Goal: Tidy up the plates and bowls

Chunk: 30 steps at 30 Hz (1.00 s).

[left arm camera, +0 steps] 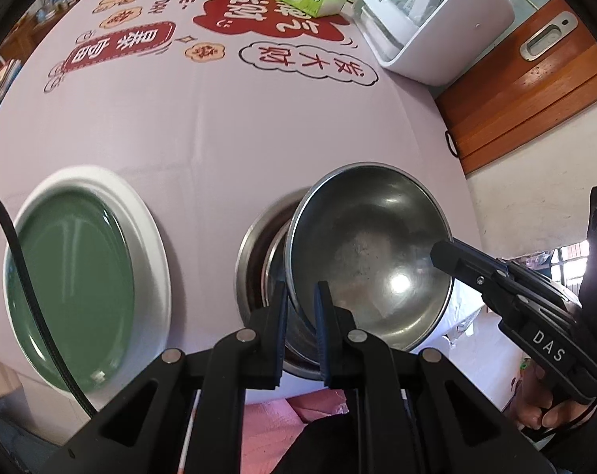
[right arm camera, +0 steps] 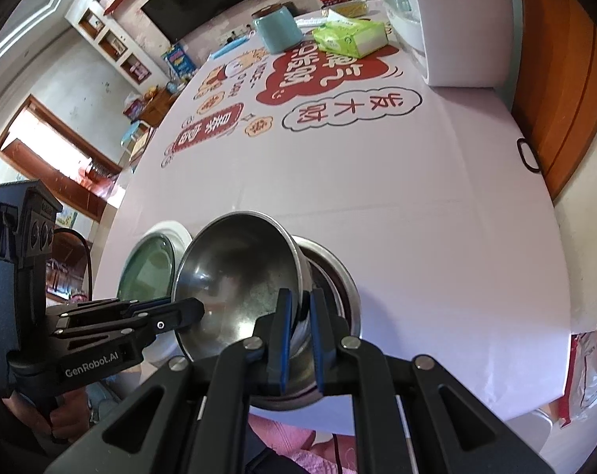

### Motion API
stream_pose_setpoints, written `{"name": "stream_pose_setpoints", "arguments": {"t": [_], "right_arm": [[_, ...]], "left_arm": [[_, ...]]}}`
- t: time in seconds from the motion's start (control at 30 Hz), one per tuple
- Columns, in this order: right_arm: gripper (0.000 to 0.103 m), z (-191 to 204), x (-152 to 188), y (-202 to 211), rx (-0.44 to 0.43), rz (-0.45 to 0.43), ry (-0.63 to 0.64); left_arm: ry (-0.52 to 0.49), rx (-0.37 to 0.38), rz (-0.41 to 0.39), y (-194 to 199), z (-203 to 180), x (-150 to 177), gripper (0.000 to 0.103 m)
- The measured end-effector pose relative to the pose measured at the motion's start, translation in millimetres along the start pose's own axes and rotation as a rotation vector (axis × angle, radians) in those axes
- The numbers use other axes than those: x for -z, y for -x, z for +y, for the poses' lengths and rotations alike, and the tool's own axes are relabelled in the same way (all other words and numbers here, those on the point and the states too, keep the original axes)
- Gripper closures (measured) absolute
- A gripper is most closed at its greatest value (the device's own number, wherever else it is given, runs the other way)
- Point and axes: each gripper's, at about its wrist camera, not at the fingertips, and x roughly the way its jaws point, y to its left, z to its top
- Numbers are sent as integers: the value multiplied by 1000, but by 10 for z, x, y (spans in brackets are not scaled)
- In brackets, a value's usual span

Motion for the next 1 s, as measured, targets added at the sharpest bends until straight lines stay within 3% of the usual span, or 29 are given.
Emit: {"name": "stream_pose_setpoints", "arguments": {"t": [0.37,1.0], "right_arm": [[92,-61,114,-115,-8,102,47],[91,-88,121,-187,-19,141,57]], "left_arm": [[66,-22,32,-135,-21,169,92],[79,-54,46,-191,-74,136,91]]}}
